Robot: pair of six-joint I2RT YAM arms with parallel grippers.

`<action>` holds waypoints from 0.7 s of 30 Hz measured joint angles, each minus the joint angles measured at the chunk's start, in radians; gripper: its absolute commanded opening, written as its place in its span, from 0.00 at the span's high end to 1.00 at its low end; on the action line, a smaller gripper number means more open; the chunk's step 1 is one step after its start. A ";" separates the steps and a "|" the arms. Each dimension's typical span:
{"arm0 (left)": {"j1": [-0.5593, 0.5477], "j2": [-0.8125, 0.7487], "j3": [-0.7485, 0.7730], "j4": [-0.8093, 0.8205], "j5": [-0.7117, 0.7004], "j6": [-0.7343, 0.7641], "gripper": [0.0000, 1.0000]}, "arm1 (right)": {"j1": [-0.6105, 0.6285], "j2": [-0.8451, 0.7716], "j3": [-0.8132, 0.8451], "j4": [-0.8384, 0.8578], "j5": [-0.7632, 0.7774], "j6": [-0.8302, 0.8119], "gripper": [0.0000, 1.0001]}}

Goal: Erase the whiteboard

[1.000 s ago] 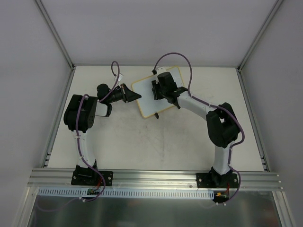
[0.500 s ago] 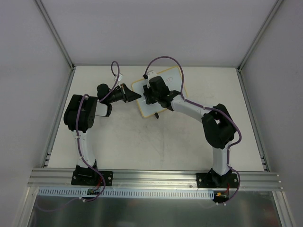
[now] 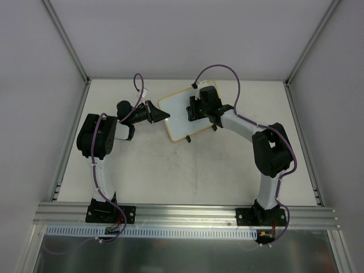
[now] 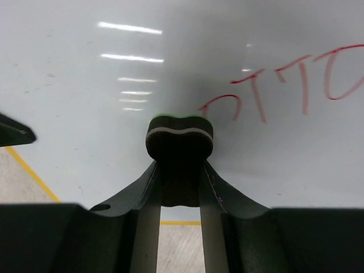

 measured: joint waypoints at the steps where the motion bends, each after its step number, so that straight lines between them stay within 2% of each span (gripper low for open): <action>1: 0.000 0.000 0.001 0.000 0.000 0.000 1.00 | -0.017 -0.003 -0.005 0.000 -0.003 0.000 1.00; 12: 0.000 0.000 0.001 0.000 0.000 0.000 1.00 | -0.106 -0.009 -0.017 0.003 -0.003 -0.004 1.00; 21: 0.000 0.000 0.001 0.000 0.001 0.000 1.00 | -0.087 -0.011 -0.017 0.003 0.020 -0.010 1.00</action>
